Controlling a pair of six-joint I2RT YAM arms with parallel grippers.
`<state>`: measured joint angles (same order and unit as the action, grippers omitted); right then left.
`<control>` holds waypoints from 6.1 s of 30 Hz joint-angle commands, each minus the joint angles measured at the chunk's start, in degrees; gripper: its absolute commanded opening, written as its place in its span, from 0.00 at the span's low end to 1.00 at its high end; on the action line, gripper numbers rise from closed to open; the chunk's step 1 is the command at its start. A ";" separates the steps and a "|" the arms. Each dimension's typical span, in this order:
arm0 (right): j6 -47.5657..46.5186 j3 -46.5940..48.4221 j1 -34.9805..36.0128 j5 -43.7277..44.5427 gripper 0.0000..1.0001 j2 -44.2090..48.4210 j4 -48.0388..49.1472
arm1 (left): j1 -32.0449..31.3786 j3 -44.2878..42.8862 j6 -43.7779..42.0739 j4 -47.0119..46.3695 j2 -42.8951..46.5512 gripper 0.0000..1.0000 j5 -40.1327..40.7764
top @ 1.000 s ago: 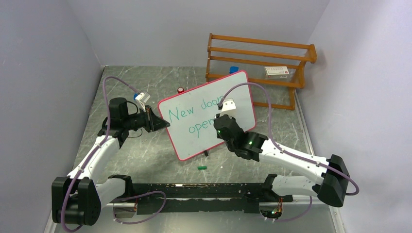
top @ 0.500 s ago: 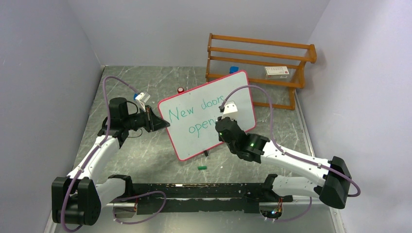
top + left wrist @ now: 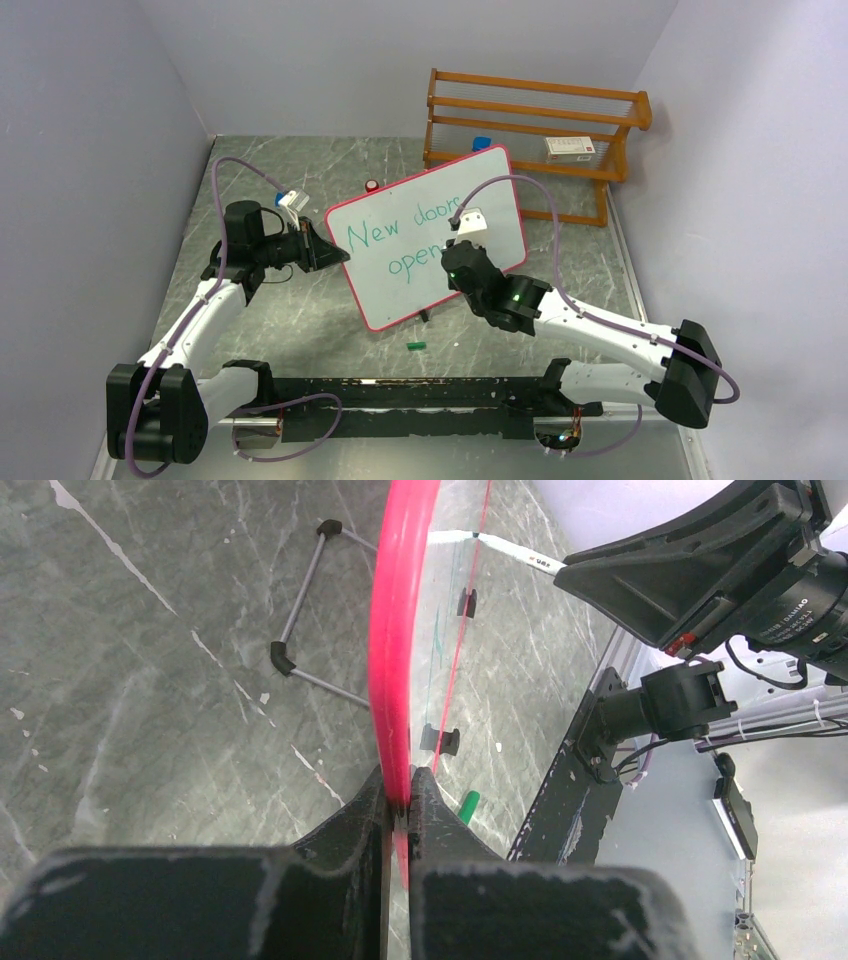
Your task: Write a sentence on the whiteboard
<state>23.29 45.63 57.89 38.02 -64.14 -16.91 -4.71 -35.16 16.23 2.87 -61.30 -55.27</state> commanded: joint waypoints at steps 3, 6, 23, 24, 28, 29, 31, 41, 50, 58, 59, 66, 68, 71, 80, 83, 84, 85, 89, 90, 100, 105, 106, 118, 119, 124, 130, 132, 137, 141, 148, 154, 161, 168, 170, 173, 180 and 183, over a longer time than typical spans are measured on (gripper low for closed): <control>-0.05 0.54 -0.42 2.38 0.00 -0.77 1.70 | 0.14 -0.63 -2.05 2.12 -0.84 0.05 3.77; -0.14 0.35 -0.49 2.05 0.00 -0.88 1.37 | 0.14 -0.70 -2.07 2.14 -0.84 0.05 3.85; 2.87 -0.89 -0.50 -1.14 0.00 -0.98 -4.12 | 0.14 -0.75 -2.14 2.17 -0.66 0.05 3.87; 2.94 -0.96 -0.50 -1.33 0.00 -1.11 -4.18 | 0.14 -0.71 -2.14 2.18 -0.66 0.05 3.85; 3.41 -1.22 -0.50 -1.47 0.00 -1.37 -4.52 | 0.14 -0.70 -2.14 2.29 -0.60 0.05 3.99; 3.50 -1.28 -0.51 -1.48 0.00 -1.34 -4.50 | 0.14 -0.70 -2.15 2.29 -0.66 0.05 3.98; 3.52 -1.42 -0.50 -1.25 0.00 -1.11 -4.49 | 0.14 -0.70 -2.14 2.24 -0.66 0.05 4.02; 1.44 -1.72 -0.50 1.32 0.00 3.66 -1.53 | 0.14 -0.72 -2.14 2.27 -0.78 0.05 3.95; -0.08 -1.15 -1.18 1.66 0.00 2.87 0.75 | 0.14 -0.78 -2.12 2.23 -0.92 0.05 3.96; -1.39 -0.46 -2.11 0.95 0.00 1.67 2.62 | 0.14 -0.79 -2.20 2.31 -0.80 0.05 3.94; -1.40 -0.46 -2.23 0.88 0.00 1.51 2.77 | 0.14 -0.75 -2.21 2.36 -0.84 0.05 3.96; -1.76 -0.88 -2.79 -0.16 0.00 1.03 3.75 | 0.14 -0.79 -2.23 2.25 -0.87 0.05 3.87; -1.91 -0.89 -3.01 -0.58 0.00 0.90 3.95 | 0.14 -0.79 -2.27 2.40 -0.84 0.05 3.95; -2.01 -1.00 -3.29 -0.99 0.00 0.67 3.93 | 0.15 -0.79 -2.22 2.40 -0.82 0.05 3.99; -0.26 -1.63 -3.58 -1.66 0.00 0.70 -0.44 | 0.14 -0.79 -2.39 2.49 -0.75 0.05 4.16; 0.45 -2.27 -3.61 -2.10 0.00 1.06 -1.49 | 0.14 -0.79 -2.36 2.49 -0.75 0.05 4.13; 0.71 -2.56 -3.65 -2.19 0.00 1.22 -1.76 | 0.14 -0.79 -2.41 2.53 -0.68 0.05 4.19; 0.97 -2.82 -3.66 -2.30 0.00 1.39 -2.05 | 0.15 -0.79 -2.42 2.49 -0.66 0.05 4.20; 1.64 -3.64 -3.65 -2.68 0.00 1.88 -2.63 | 0.15 -0.79 -2.41 2.50 -0.67 0.05 4.20; 1.68 -3.77 -3.58 -2.83 0.00 1.91 -2.55 | 0.14 -0.79 -2.32 2.49 -0.67 0.05 4.16; 0.47 -3.27 -3.66 -2.25 0.00 1.92 0.37 | 0.14 -0.71 -2.28 2.41 -0.84 0.05 4.14; -0.89 -2.21 -3.67 -1.67 0.00 1.56 2.10 | 0.14 -0.79 -2.32 2.50 -0.86 0.05 4.10; -1.14 -2.02 -3.67 -1.68 0.00 1.48 2.40 | 0.14 -0.79 -2.39 2.49 -0.92 0.05 4.17; -2.76 -0.56 -4.40 -0.92 0.00 1.26 3.98 | 0.14 -0.80 -2.28 2.48 -1.02 0.05 3.92; -2.87 -0.54 -4.48 -0.73 0.00 1.24 4.11 | 0.14 -0.79 -2.33 2.49 -1.01 0.05 3.93; -3.49 -0.45 -5.28 -0.67 0.00 1.29 4.51 | 0.14 -0.79 -2.37 2.51 -1.01 0.05 4.04; -2.99 -0.85 -6.39 -0.64 0.00 1.30 3.45 | 0.14 -0.79 -2.45 2.74 -0.88 0.05 4.20; -2.75 -1.13 -6.62 -0.98 0.00 1.35 2.93 | 0.14 -0.79 -2.44 2.76 -0.93 0.05 4.18; -1.85 -1.55 -6.84 -1.94 0.00 1.52 1.60 | 0.13 -0.80 -2.51 2.75 -0.82 0.05 4.20; -1.13 -2.05 -6.83 -2.96 0.00 1.47 0.58 | 0.14 -0.80 -2.43 2.84 -0.84 0.05 4.29; 0.32 -3.32 -6.82 -3.92 0.00 1.69 -0.62 | 0.18 -0.87 -2.51 2.84 -0.84 0.05 4.41; 0.77 -3.95 -6.88 -3.92 0.00 2.08 -1.22 | 0.14 -0.88 -2.51 2.84 -0.93 0.05 4.42; 0.52 -4.28 -6.88 -3.52 0.00 3.93 -0.54 | 0.14 -0.88 -2.50 2.84 -0.97 0.05 4.46; -0.65 -3.92 -7.13 -1.58 0.00 6.03 -0.61 | 0.20 -0.88 -2.51 2.84 -0.93 0.05 4.40; -0.90 -4.12 -7.40 -1.72 0.00 6.19 0.14 | 0.18 -0.80 -2.51 2.80 -0.93 0.05 4.40; -1.26 -4.12 -7.83 -1.73 0.00 6.33 0.99 | 0.14 -0.80 -2.52 2.84 -0.93 0.05 4.39; -2.33 -3.90 -8.96 -2.43 0.00 5.56 3.15 | 0.18 -0.86 -2.60 2.86 -0.88 0.05 4.39; -2.77 -3.67 -9.47 -2.86 0.00 5.05 3.73 | 0.14 -0.80 -2.61 2.92 -0.93 0.05 4.38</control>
<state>21.54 41.69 49.32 35.22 -58.76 -15.64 -4.71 -35.20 15.81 3.03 -61.36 -55.22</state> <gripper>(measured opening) 0.137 0.084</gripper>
